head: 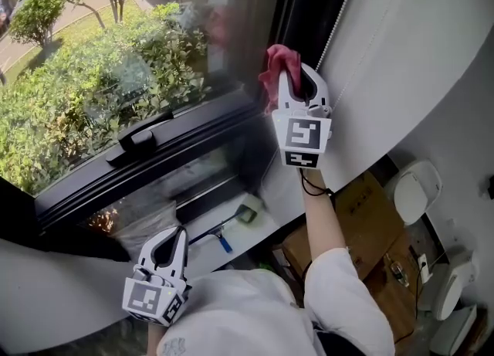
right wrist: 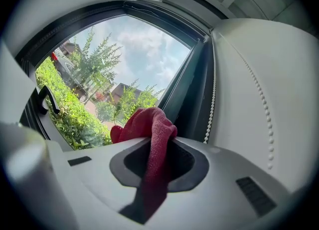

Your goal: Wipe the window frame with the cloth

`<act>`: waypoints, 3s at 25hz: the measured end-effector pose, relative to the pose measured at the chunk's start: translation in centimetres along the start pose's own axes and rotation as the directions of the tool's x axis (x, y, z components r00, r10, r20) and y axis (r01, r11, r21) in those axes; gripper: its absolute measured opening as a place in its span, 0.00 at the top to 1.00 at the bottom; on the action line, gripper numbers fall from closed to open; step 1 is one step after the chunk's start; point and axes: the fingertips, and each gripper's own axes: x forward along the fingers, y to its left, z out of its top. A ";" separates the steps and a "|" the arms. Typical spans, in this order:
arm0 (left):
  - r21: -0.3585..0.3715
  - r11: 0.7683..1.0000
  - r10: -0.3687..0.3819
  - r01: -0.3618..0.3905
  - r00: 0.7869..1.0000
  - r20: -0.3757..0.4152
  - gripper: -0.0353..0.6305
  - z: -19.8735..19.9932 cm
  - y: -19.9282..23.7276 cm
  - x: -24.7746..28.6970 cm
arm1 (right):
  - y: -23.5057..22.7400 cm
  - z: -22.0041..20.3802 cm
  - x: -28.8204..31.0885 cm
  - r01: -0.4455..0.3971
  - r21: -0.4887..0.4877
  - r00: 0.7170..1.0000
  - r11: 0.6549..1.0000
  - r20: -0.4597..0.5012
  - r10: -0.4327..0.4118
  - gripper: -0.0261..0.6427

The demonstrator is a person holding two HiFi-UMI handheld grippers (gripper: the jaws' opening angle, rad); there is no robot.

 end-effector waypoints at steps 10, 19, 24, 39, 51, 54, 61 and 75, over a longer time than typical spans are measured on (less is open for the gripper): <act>-0.001 1.000 -0.016 0.016 1.000 -0.003 0.93 0.1 -0.8 0.2 | 0.8 -1.5 -0.4 -0.018 -0.006 0.999 1.000 -0.027 0.017 0.86; -0.003 1.000 -0.008 0.008 1.000 -0.006 0.93 0.0 -1.1 0.1 | 1.2 -2.3 -0.6 -0.027 0.001 0.999 1.000 -0.041 0.027 0.86; -0.004 1.000 -0.005 0.005 1.000 -0.004 0.93 -0.1 -1.2 0.0 | 1.5 -3.1 -0.8 -0.035 0.001 0.998 0.999 -0.053 0.035 0.86; -0.005 1.000 0.000 0.000 1.000 -0.003 0.93 -0.4 -1.1 -0.4 | 2.8 -5.4 -1.4 -0.046 0.013 0.995 0.999 -0.088 0.047 0.86; -0.020 1.000 0.020 -0.021 1.000 -0.004 0.93 -0.6 -0.7 -1.0 | 4.1 -8.0 -2.3 -0.050 0.020 0.989 0.999 -0.135 0.052 0.86; -0.023 0.999 0.043 -0.043 0.999 0.007 0.93 -0.4 0.0 -1.4 | 4.3 -8.6 -2.6 -0.045 0.030 0.989 0.999 -0.139 0.049 0.86; 0.007 0.993 0.118 -0.119 0.992 0.043 0.93 0.7 2.6 -3.0 | 4.3 -9.2 -2.7 -0.015 0.071 0.993 0.997 -0.112 0.023 0.86; -0.076 0.923 0.381 -0.376 0.921 0.075 0.93 0.1 8.0 -9.0 | 6.3 -13.2 -3.6 -0.063 0.102 0.979 0.993 -0.187 0.081 0.86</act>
